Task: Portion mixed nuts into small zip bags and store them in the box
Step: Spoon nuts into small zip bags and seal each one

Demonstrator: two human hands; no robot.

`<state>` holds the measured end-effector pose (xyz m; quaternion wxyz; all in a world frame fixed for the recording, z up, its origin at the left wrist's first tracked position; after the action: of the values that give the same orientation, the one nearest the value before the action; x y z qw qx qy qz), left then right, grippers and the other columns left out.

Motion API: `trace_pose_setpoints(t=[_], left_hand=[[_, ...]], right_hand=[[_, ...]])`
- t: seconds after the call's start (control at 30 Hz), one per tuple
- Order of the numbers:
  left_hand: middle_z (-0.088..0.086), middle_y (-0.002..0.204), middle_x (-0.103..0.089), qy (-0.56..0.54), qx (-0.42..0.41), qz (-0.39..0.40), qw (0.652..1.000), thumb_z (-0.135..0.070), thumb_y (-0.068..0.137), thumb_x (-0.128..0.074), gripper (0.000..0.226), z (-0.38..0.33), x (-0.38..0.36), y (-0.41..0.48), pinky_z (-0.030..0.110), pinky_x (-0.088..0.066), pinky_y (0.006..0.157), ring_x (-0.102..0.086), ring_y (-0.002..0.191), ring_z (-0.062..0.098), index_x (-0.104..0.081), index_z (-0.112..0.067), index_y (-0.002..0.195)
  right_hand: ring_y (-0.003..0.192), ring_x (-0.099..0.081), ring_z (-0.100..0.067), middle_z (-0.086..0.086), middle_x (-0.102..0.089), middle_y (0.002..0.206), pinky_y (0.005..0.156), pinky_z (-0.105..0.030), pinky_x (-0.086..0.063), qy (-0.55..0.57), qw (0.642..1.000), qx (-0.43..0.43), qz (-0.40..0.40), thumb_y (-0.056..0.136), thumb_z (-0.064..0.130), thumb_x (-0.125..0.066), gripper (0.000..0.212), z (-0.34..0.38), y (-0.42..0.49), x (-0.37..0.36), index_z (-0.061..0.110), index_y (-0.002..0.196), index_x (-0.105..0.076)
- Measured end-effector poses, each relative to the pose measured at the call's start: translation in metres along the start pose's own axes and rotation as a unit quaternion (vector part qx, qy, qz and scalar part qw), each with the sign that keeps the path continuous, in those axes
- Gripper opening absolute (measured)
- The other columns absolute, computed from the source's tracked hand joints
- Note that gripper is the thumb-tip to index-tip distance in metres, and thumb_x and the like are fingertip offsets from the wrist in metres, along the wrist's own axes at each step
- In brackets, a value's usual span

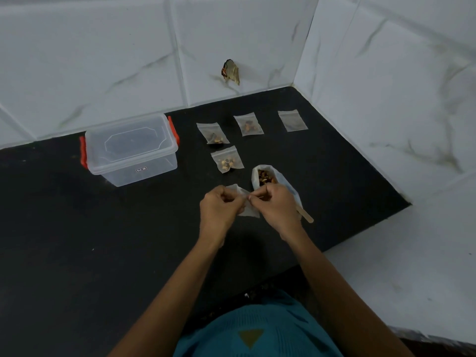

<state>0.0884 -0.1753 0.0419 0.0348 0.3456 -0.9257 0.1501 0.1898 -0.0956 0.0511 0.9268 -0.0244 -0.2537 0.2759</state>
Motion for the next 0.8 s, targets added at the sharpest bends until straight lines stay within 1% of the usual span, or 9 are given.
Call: trace_pose_setpoints(t=[0.1,0.2,0.3,0.43,0.53,0.6,0.67,0.73,0.8], left_hand=[[0.002,0.084,-0.063,0.016,0.02,0.0,1.0,-0.004,0.08,-0.066,0.015,-0.001,-0.002,0.003,0.022,-0.055,0.067,-0.066,0.078,0.012,-0.055,-0.014,0.077],[0.002,0.089,-0.062,0.097,0.044,0.03,0.994,-0.006,0.079,-0.067,0.016,-0.003,-0.001,0.009,0.021,-0.054,0.066,-0.064,0.08,0.011,-0.054,-0.015,0.081],[0.001,0.088,-0.061,0.188,0.047,0.058,0.979,-0.011,0.08,-0.067,0.017,-0.01,-0.002,0.017,0.017,-0.045,0.058,-0.06,0.076,0.008,-0.052,-0.018,0.083],[-0.005,0.097,-0.053,0.196,-0.017,0.074,0.978,-0.01,0.082,-0.064,0.02,-0.022,-0.003,0.025,0.012,-0.041,0.062,-0.053,0.079,0.003,-0.051,-0.02,0.093],[-0.004,0.112,-0.051,0.168,-0.1,0.08,0.977,-0.014,0.084,-0.064,0.024,-0.028,-0.007,0.026,0.017,-0.047,0.079,-0.056,0.101,0.009,-0.052,-0.023,0.104],[-0.008,0.117,-0.045,0.159,-0.138,0.097,0.973,-0.017,0.082,-0.067,0.041,-0.029,-0.014,0.023,0.019,-0.042,0.09,-0.049,0.112,0.011,-0.05,-0.019,0.119],[-0.012,0.122,-0.037,0.16,-0.156,0.132,0.966,-0.019,0.074,-0.075,0.07,-0.027,-0.022,0.02,0.004,-0.033,0.09,-0.039,0.116,0.003,-0.04,-0.016,0.134],[-0.014,0.127,-0.03,0.162,-0.167,0.155,0.96,-0.017,0.066,-0.081,0.089,-0.023,-0.031,0.019,-0.008,-0.025,0.083,-0.029,0.118,-0.003,-0.031,-0.016,0.14],[-0.014,0.129,-0.027,0.169,-0.183,0.155,0.956,-0.016,0.064,-0.083,0.096,-0.02,-0.04,0.019,-0.009,-0.021,0.084,-0.025,0.12,-0.003,-0.026,-0.015,0.142]], right_hand=[[0.077,-0.056,-0.002,0.004,-0.062,0.087,0.071,-0.012,-0.046,-0.089,0.992,0.063,-0.062,0.085,0.008,-0.061,0.007,0.002,0.007,0.008,0.009,0.092,-0.062],[0.081,-0.056,-0.004,-0.001,-0.064,0.094,0.073,-0.013,-0.043,-0.161,0.981,0.089,-0.064,0.086,0.009,-0.06,0.008,0.002,0.014,0.013,0.008,0.094,-0.062],[0.085,-0.061,-0.012,-0.007,-0.065,0.098,0.075,-0.017,-0.046,-0.211,0.967,0.131,-0.053,0.089,0.009,-0.057,0.01,0.004,0.019,0.014,0.005,0.097,-0.062],[0.081,-0.058,-0.008,0.002,-0.058,0.091,0.073,-0.021,-0.05,-0.183,0.962,0.188,-0.082,0.085,0.005,-0.06,0.01,0.007,0.02,0.021,0.012,0.091,-0.058],[0.079,-0.054,-0.005,0.008,-0.051,0.087,0.07,-0.021,-0.05,-0.164,0.956,0.225,-0.09,0.082,0.0,-0.062,0.014,0.007,0.021,0.026,0.013,0.083,-0.058],[0.086,-0.056,-0.008,0.001,-0.056,0.095,0.076,-0.025,-0.052,-0.148,0.962,0.219,-0.071,0.083,-0.001,-0.059,0.01,0.005,0.023,0.027,0.006,0.089,-0.064],[0.094,-0.055,-0.009,-0.005,-0.057,0.106,0.083,-0.025,-0.05,-0.143,0.968,0.197,-0.055,0.087,0.0,-0.055,0.018,0.003,0.024,0.027,0.003,0.101,-0.066],[0.099,-0.052,-0.006,-0.003,-0.054,0.11,0.083,-0.017,-0.046,-0.141,0.971,0.186,-0.051,0.09,0.0,-0.052,0.022,0.004,0.024,0.03,0.004,0.105,-0.067],[0.103,-0.044,0.0,0.002,-0.049,0.114,0.074,-0.008,-0.045,-0.134,0.975,0.173,-0.033,0.091,0.001,-0.049,0.022,0.005,0.023,0.036,0.006,0.102,-0.068]])
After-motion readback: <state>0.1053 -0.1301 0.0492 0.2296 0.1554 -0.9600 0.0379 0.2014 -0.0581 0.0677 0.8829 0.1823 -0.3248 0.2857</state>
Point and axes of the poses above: each hand's wrist, its own y-axis towards the middle knuckle, its own x-axis out of the back of the hand, z = x × y, the point moved 4 cm from there along y, towards the middle knuckle
